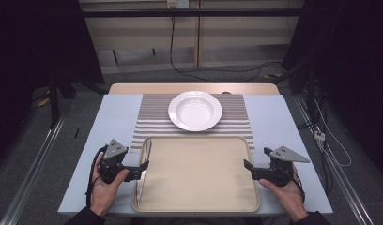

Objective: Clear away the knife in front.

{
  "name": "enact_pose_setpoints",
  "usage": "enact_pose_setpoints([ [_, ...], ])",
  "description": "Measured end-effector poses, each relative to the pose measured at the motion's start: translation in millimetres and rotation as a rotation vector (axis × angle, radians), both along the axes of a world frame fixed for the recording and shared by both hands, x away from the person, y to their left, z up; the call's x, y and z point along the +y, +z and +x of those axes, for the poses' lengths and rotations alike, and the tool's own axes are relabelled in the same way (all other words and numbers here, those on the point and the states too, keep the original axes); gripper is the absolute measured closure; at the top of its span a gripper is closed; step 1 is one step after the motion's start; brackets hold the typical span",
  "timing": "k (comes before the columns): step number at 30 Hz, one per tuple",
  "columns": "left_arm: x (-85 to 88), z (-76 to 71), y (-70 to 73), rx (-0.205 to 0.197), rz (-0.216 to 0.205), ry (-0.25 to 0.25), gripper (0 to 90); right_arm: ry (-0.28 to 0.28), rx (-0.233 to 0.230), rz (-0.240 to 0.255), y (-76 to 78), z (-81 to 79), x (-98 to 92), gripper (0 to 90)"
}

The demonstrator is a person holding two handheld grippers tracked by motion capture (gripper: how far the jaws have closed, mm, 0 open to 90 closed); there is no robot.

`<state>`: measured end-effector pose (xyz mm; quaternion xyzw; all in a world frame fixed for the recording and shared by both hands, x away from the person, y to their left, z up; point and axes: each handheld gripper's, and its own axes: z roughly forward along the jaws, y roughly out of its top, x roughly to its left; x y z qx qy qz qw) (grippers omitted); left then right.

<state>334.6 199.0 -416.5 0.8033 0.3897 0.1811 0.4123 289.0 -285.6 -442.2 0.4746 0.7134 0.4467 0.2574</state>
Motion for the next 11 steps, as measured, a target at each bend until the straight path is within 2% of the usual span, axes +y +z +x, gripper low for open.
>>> enact_pose_setpoints([
  [2, 2.2, 0.0, -1.5, -0.029, 0.004, 0.006, 6.4, -0.001, 0.001, 0.003, -0.1, 0.4, 0.1, 8.2],
  [3, 3.5, 0.5, -1.7, -0.031, 0.001, 0.009, 6.4, -0.002, 0.002, 0.003, -0.1, 0.5, 0.3, 8.2],
  [5, 8.3, -0.2, -1.6, -0.039, -0.026, 0.028, 6.3, -0.004, 0.003, 0.0, -0.2, 0.2, 0.7, 8.2],
  [7, 11.3, -0.5, -2.8, -0.038, -0.031, 0.044, 6.1, -0.003, 0.002, 0.008, 0.0, 0.3, 0.4, 8.2],
  [11, 15.0, 3.1, -4.3, -0.009, -0.027, 0.062, 6.6, -0.003, 0.021, -0.002, -2.3, 3.4, 0.3, 8.4],
])
